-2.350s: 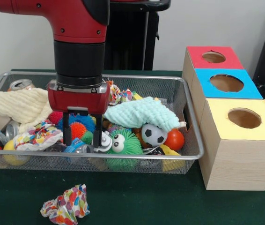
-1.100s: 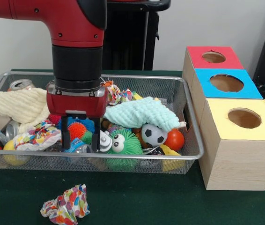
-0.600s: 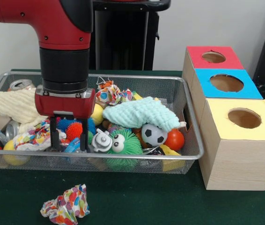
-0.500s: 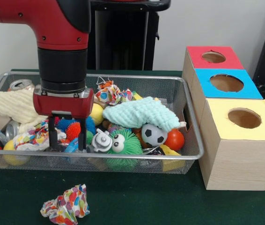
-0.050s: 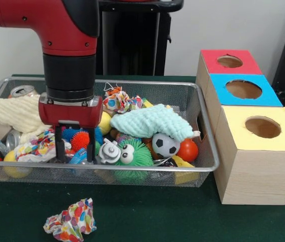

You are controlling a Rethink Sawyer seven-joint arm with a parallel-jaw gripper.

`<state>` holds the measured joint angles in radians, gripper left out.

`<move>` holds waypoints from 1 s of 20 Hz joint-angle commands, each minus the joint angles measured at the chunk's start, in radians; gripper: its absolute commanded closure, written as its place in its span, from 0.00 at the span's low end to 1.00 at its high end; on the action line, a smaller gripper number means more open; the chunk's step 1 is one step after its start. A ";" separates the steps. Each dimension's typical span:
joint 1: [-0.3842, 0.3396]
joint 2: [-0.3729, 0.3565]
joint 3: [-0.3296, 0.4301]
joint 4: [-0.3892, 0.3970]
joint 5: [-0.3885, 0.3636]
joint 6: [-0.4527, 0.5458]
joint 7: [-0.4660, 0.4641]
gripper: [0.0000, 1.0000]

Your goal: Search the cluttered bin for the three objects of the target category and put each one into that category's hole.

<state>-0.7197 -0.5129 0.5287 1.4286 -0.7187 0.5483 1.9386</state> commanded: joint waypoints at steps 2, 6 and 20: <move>0.018 0.031 0.001 0.043 -0.050 0.001 -0.133 0.00; 0.017 0.031 0.001 0.043 -0.049 0.000 -0.133 0.00; 0.012 0.032 0.006 0.050 -0.052 -0.014 -0.131 0.00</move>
<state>-0.7049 -0.5082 0.5288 1.4297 -0.7287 0.5483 1.9386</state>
